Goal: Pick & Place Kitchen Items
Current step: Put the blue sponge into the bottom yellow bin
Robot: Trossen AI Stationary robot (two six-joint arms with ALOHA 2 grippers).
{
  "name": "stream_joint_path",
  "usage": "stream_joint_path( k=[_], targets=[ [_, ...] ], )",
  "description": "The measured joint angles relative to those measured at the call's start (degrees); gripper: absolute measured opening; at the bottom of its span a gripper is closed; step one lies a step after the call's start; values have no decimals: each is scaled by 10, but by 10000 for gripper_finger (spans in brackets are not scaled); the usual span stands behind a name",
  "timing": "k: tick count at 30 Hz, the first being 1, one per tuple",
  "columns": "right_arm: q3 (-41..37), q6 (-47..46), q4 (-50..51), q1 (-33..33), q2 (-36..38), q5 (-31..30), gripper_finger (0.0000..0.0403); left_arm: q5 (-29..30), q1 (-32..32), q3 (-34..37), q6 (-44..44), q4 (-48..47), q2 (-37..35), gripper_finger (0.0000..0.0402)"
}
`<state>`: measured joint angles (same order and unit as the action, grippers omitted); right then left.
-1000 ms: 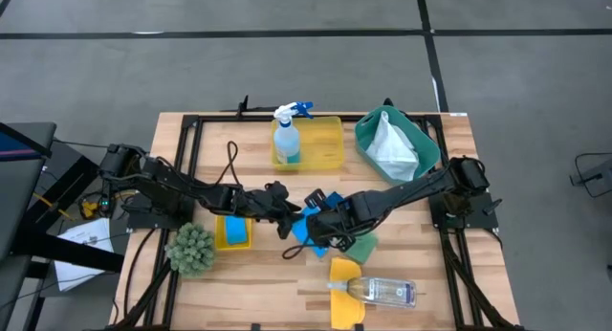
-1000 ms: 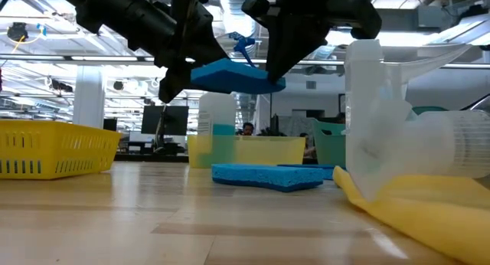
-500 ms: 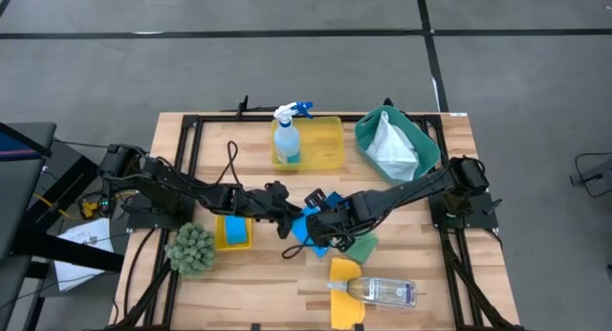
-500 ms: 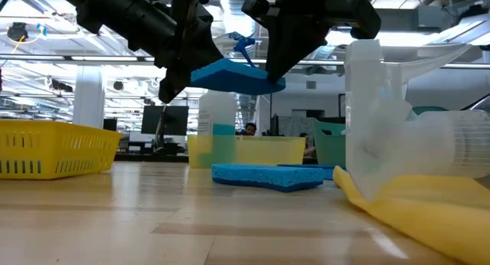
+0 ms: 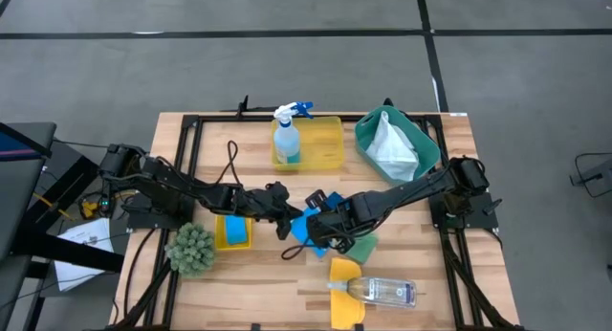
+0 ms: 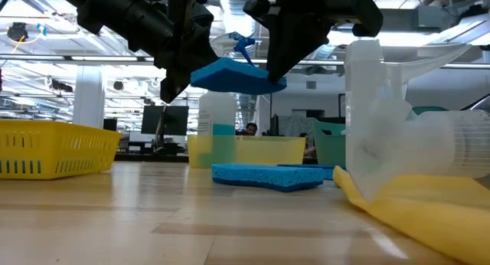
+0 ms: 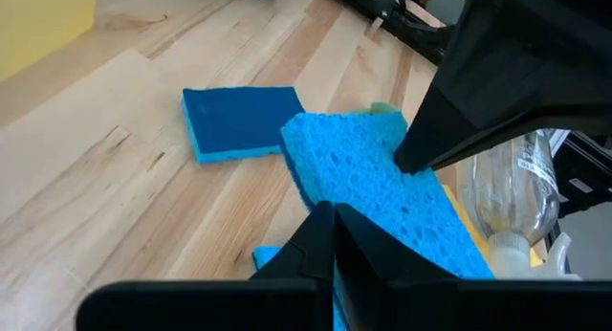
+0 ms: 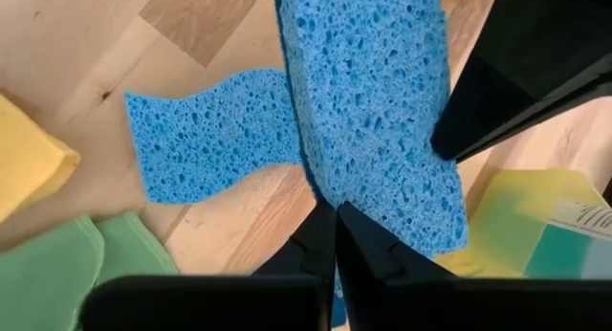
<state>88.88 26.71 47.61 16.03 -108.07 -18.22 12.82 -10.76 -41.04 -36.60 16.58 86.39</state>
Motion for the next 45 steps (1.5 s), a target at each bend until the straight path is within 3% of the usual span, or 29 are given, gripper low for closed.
stream_joint_path(
  k=[6, 26, 45],
  targets=[
    [0, -38, -1, 0, 0, -1, 44, -2, 0, 0, 0, 0, 0, 1],
    [0, -87, 1, -1, 0, -47, 242, 2, 0, 0, -1, -16, 0, 0],
    [-13, -219, 136, -31, 2, -75, 250, 23, 0, 0, -23, -38, 0, 0]
  ],
)
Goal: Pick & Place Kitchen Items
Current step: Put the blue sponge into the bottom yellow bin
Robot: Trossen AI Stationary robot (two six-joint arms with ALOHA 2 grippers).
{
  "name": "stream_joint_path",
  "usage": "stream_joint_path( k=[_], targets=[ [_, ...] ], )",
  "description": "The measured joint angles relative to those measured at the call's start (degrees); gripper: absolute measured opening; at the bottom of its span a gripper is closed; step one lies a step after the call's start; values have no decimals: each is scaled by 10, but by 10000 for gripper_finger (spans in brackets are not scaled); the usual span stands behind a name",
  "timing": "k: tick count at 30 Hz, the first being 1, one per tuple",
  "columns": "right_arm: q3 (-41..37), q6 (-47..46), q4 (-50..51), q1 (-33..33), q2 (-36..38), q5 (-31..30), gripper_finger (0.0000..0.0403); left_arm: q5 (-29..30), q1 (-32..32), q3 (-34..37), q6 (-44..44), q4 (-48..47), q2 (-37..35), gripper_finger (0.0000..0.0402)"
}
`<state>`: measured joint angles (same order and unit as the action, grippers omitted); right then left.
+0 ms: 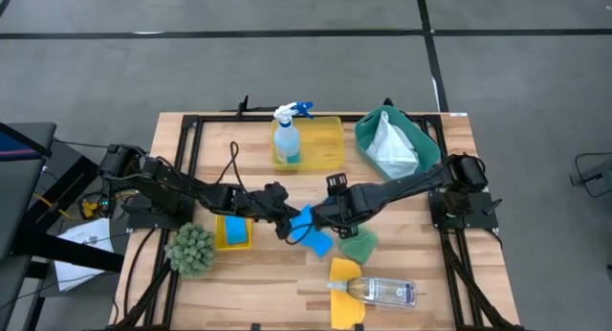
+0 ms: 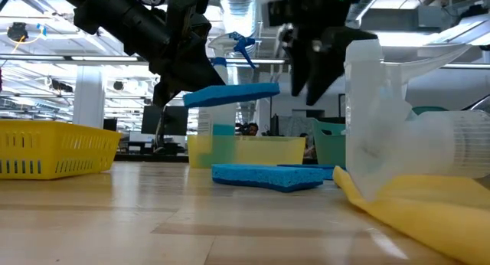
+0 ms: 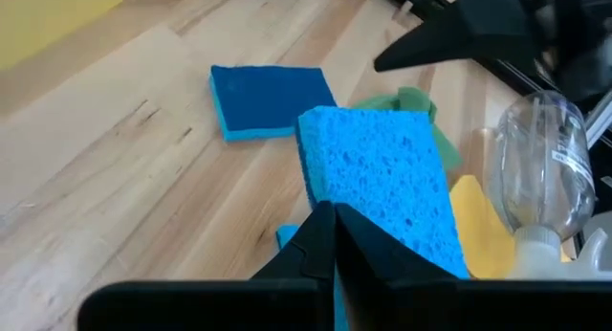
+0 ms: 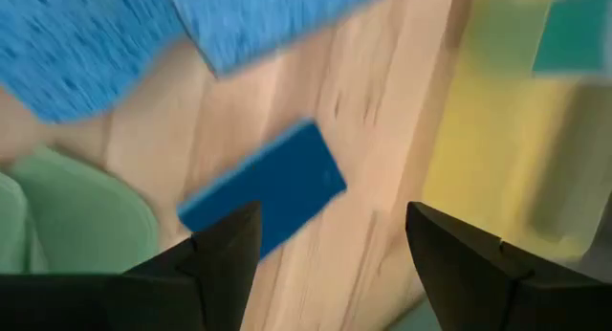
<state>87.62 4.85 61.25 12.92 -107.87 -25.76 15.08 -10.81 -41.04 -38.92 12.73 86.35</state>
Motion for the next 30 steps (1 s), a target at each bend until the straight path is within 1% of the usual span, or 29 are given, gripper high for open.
stream_joint_path(
  k=[7, 10, 12, 14, 18, 22, 24, 30],
  targets=[
    [-39, -52, 19, -8, 3, 2, 250, 3, 0, 0, -11, -1, 0, 0],
    [-69, -64, 8, -6, 25, 2, 250, 18, 0, 0, -20, -18, 0, 0],
    [-95, -73, -8, -1, 54, 4, 250, 24, 0, 0, -21, -32, 0, 0],
    [-123, -78, -37, 7, 95, 8, 250, 25, 0, 0, -21, -36, 0, 0],
    [-207, -94, -157, 25, 214, 31, 250, 25, 0, 0, -18, -38, 0, 0],
    [-320, -124, -288, 38, 341, 25, 250, 25, 0, 0, -16, -36, 0, 0],
    [-379, -147, -331, 39, 398, 18, 250, 25, 0, 0, -16, -36, 0, 0],
    [-544, -193, -490, 39, 545, 18, 250, 25, 8, 0, -16, -33, 0, 0]
  ],
)
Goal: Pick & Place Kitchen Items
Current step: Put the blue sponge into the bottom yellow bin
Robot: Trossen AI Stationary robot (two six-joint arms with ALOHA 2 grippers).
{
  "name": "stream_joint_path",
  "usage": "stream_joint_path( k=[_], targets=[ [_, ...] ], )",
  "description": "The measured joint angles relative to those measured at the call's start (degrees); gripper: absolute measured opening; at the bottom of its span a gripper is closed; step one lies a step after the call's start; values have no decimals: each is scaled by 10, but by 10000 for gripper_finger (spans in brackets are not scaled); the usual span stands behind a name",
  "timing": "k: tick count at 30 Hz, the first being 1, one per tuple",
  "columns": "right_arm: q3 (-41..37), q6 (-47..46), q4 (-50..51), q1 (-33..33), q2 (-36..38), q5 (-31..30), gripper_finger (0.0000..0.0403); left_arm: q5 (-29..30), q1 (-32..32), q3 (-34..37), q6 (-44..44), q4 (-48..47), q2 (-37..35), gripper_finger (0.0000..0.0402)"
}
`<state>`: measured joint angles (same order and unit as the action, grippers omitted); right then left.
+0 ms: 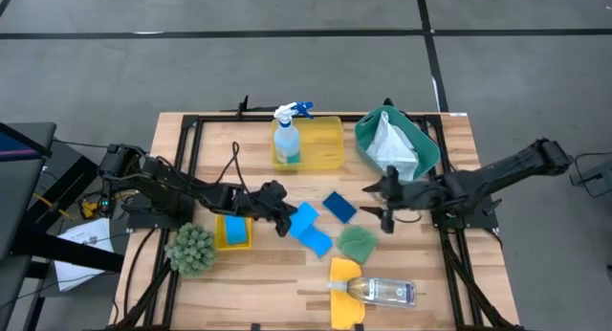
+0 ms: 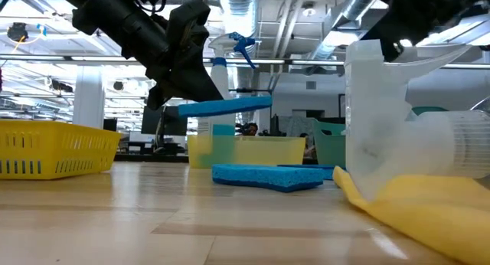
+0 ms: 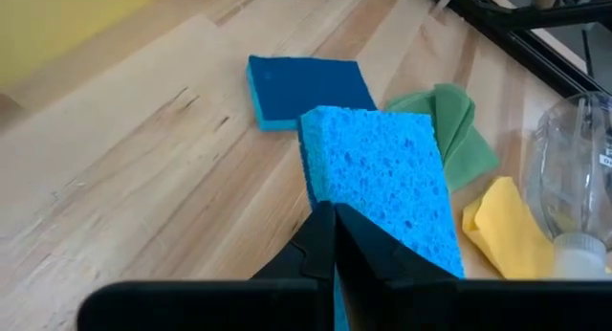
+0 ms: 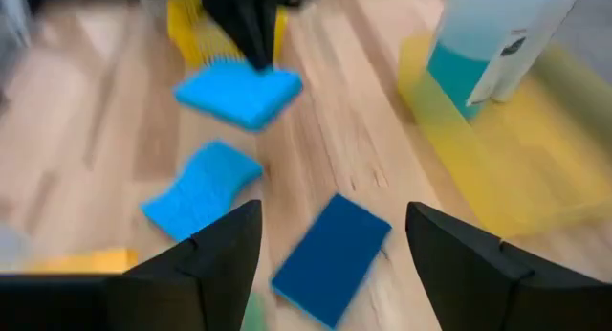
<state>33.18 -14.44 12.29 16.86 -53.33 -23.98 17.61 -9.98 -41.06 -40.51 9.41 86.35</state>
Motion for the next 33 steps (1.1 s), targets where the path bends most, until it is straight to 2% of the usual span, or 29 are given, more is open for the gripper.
stream_joint_path(
  k=[3, 8, 17, 21, 30, 33],
  targets=[
    [-59, -23, -79, 0, 53, -1, 250, 0, 3, 0, -3, 0, 0, 0],
    [-100, -67, -126, 0, 94, -17, 250, 2, 8, 0, -15, 0, 0, 0],
    [-110, -78, -169, 28, 63, -59, 250, 27, 21, 0, -32, 18, 0, 0],
    [-110, -77, -172, 25, 63, -75, 250, 60, 29, 0, -52, 27, 0, 0],
    [-110, -75, -157, 26, 66, -78, 250, 75, 31, 0, -70, 5, -3, 0],
    [-110, -75, -157, 26, 66, -78, 250, 72, 33, 0, -47, -22, -17, 0]
  ],
)
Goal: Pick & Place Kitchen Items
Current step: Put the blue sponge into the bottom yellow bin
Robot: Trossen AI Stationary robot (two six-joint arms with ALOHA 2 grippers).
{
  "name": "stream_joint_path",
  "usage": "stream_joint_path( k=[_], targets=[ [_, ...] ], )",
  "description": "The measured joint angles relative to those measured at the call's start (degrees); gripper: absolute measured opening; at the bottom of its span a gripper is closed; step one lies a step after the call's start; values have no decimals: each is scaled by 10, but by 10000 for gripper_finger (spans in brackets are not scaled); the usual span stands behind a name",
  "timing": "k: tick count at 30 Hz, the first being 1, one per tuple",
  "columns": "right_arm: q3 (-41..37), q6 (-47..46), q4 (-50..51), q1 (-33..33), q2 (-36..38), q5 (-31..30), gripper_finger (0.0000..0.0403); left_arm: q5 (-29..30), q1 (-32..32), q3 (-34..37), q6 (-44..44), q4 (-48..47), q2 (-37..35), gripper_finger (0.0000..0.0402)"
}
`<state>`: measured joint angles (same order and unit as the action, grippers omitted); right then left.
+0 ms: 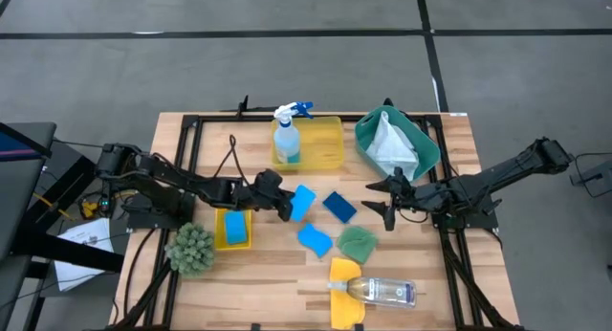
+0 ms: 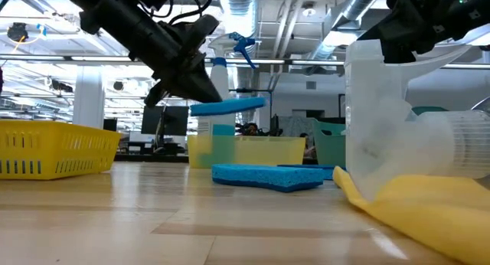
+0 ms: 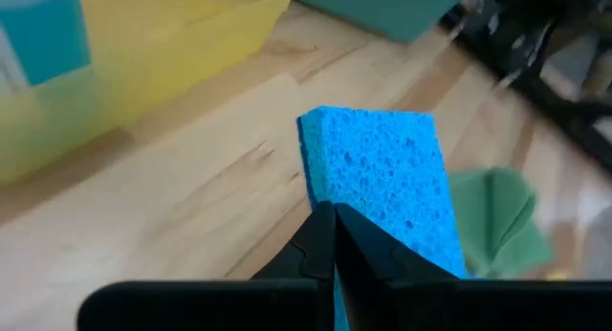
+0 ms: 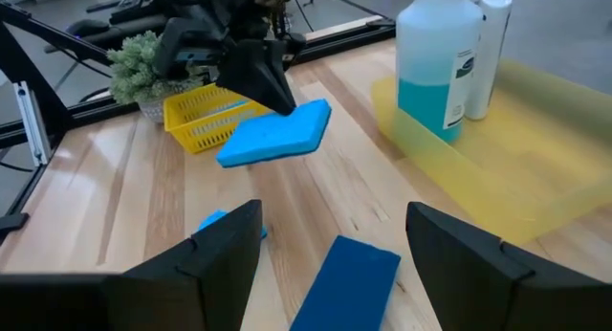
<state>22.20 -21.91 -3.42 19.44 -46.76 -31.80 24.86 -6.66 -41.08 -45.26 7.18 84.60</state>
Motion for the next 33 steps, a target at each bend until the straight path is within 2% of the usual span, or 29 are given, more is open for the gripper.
stream_joint_path(
  k=[3, 7, 12, 17, 22, 26, 33],
  targets=[
    [0, 0, 0, 0, 0, 0, 250, -32, 5, 0, 48, -38, -30, 0],
    [0, 2, -2, 0, 0, 1, 250, -137, 26, 0, 169, -82, -85, 0],
    [0, 9, -5, 0, 0, 2, 250, -305, 53, 0, 403, -132, -137, 0],
    [0, 18, -12, 0, 0, 2, 250, -464, 61, 0, 644, -158, -149, 0],
    [0, 24, -20, 0, 0, 4, 250, -516, 66, -7, 754, -198, -149, 1],
    [0, 30, -26, 0, 0, 4, 250, -566, 79, -20, 769, -241, -149, 1],
    [0, 39, -36, 0, 0, 4, 250, -568, 77, -64, 827, -377, -148, 1]
  ],
)
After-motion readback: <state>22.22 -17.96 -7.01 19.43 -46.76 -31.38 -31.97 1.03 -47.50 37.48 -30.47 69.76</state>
